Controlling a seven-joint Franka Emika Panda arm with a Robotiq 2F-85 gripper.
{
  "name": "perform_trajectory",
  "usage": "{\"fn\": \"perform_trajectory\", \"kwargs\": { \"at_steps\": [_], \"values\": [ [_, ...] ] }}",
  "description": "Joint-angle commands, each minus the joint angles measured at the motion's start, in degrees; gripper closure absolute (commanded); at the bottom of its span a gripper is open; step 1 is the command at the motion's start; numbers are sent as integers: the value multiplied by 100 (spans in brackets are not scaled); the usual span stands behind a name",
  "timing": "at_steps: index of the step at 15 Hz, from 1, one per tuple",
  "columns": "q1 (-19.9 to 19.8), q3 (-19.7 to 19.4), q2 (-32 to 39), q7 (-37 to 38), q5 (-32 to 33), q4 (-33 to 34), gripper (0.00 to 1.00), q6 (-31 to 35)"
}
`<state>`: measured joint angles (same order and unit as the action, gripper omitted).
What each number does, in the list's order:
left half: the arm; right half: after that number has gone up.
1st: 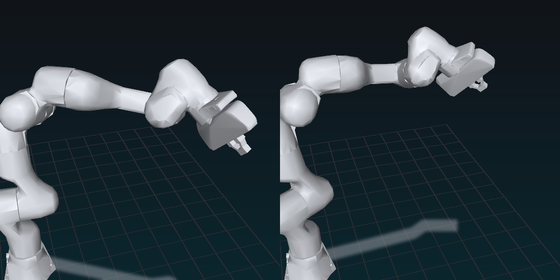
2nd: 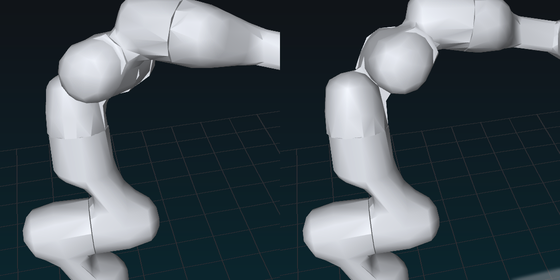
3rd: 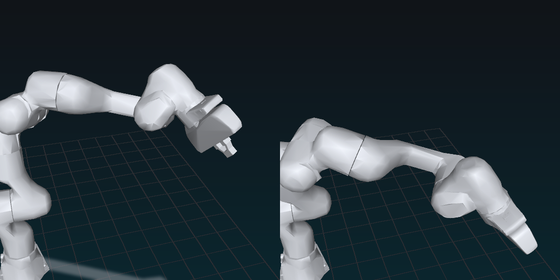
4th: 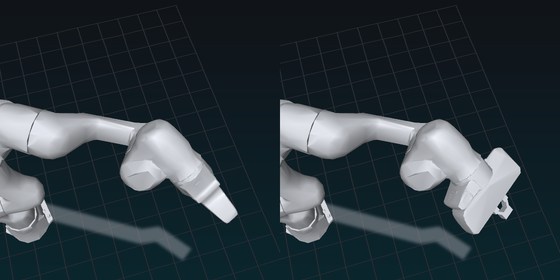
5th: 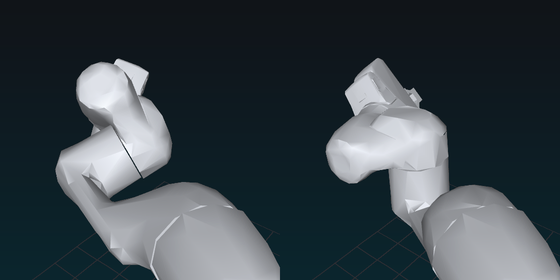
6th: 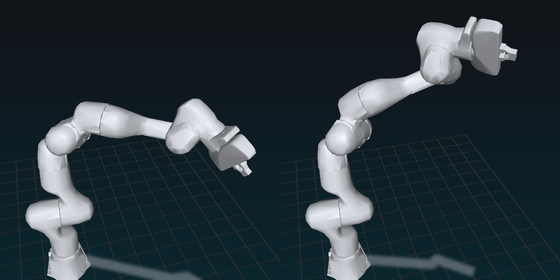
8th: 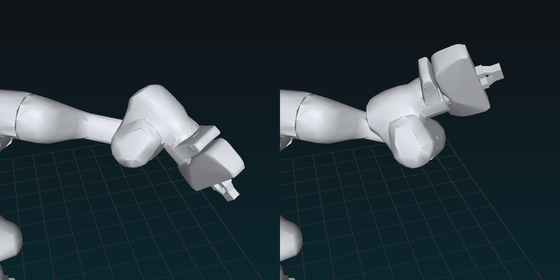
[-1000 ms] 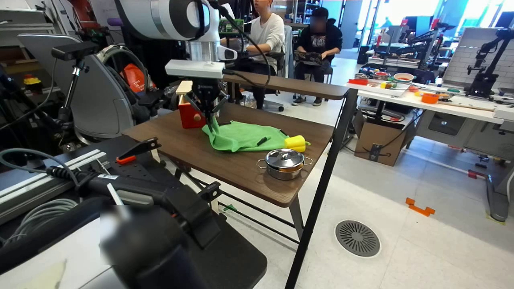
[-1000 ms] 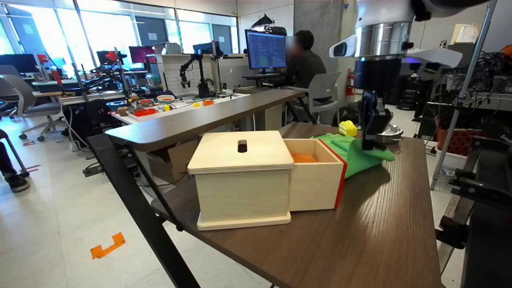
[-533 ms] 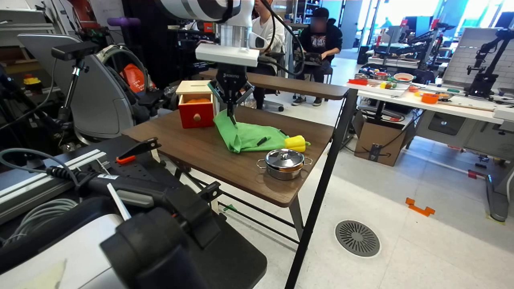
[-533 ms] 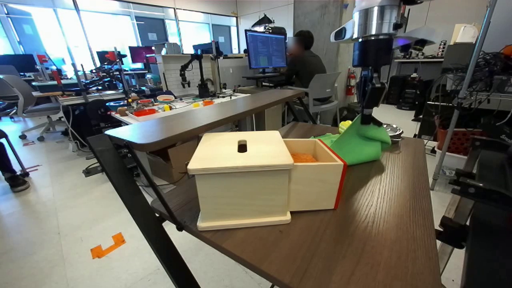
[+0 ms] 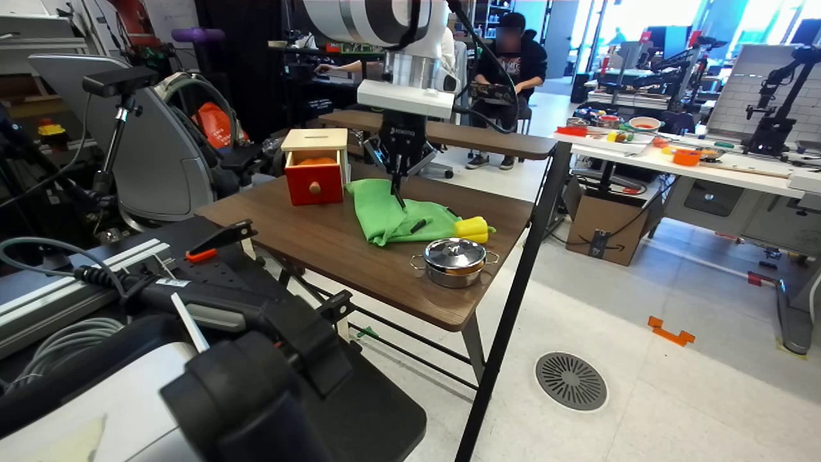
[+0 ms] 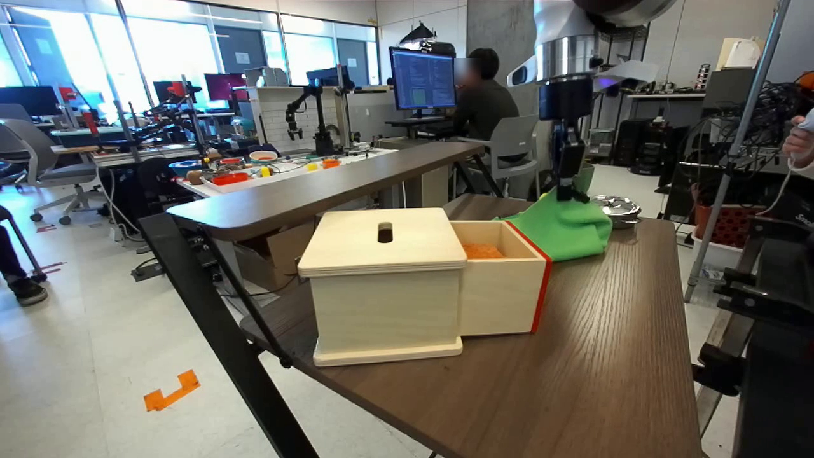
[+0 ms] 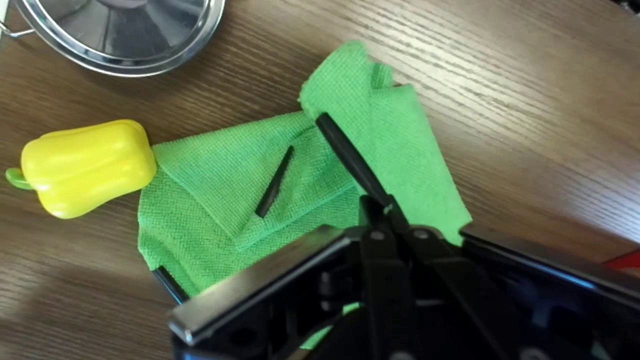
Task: Fold the towel in half
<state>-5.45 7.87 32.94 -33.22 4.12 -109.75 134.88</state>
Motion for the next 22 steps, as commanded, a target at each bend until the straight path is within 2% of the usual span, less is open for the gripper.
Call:
{"fn": "perform_trajectory", "kwargs": {
  "at_steps": [1,11,12,14,19,22],
  "values": [
    [62,-98,631,-38,75,877,100,-449],
    [291,-277,1643,309,340,1968,100,-823],
    [313,-281,1688,365,366,2009,73,-832],
    [345,-274,1750,464,415,2071,66,-830],
    [479,-290,1513,782,525,1930,30,-694],
    [551,-249,1015,1036,541,1598,6,-461]
  ]
}}
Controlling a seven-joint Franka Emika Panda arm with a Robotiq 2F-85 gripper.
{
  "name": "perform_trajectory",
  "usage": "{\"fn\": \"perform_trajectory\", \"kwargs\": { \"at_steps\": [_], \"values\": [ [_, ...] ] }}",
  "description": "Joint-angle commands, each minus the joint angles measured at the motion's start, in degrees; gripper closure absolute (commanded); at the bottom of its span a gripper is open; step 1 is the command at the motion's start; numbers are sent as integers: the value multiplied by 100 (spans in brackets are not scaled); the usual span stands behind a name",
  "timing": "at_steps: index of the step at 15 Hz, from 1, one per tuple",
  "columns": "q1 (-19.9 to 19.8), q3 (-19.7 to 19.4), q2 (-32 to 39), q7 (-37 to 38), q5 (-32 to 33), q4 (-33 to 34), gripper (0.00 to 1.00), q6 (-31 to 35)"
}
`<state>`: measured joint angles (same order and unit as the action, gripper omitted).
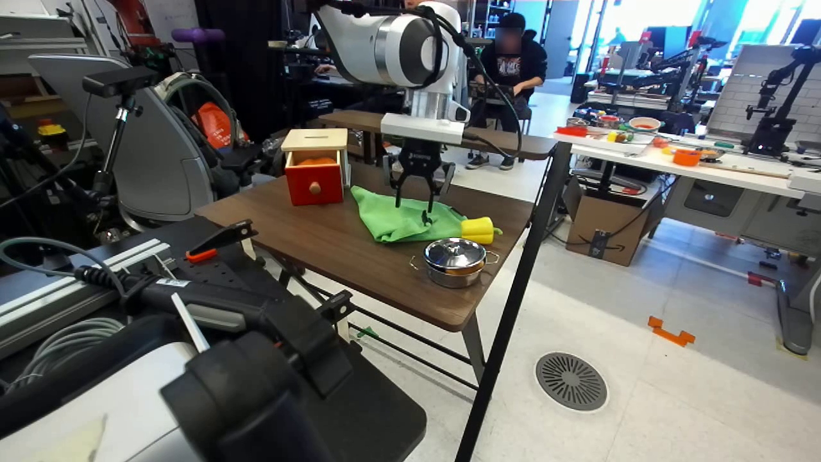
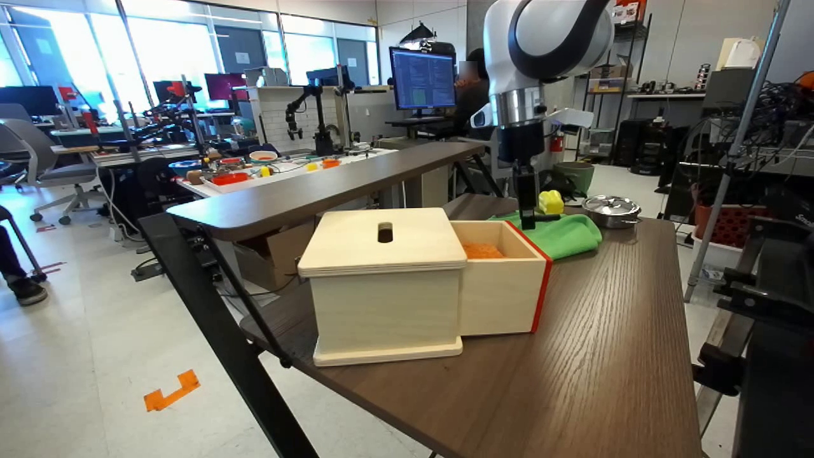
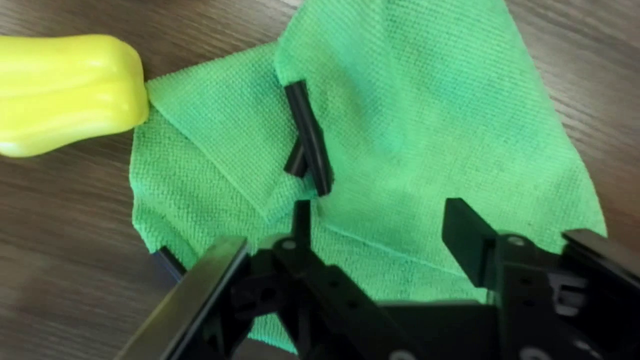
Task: Fold the towel in half
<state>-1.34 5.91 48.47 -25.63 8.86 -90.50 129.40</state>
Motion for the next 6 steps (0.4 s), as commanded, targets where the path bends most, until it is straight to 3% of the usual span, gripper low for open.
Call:
{"fn": "perform_trajectory", "kwargs": {
  "at_steps": [1,3,4,6],
  "values": [
    [155,-14,-766,368,17,-482,1,166],
    [198,77,-1098,534,-111,-741,0,174],
    [169,21,-598,347,-44,-196,0,26],
    [215,32,-757,372,-46,-275,0,2]
  ]
}}
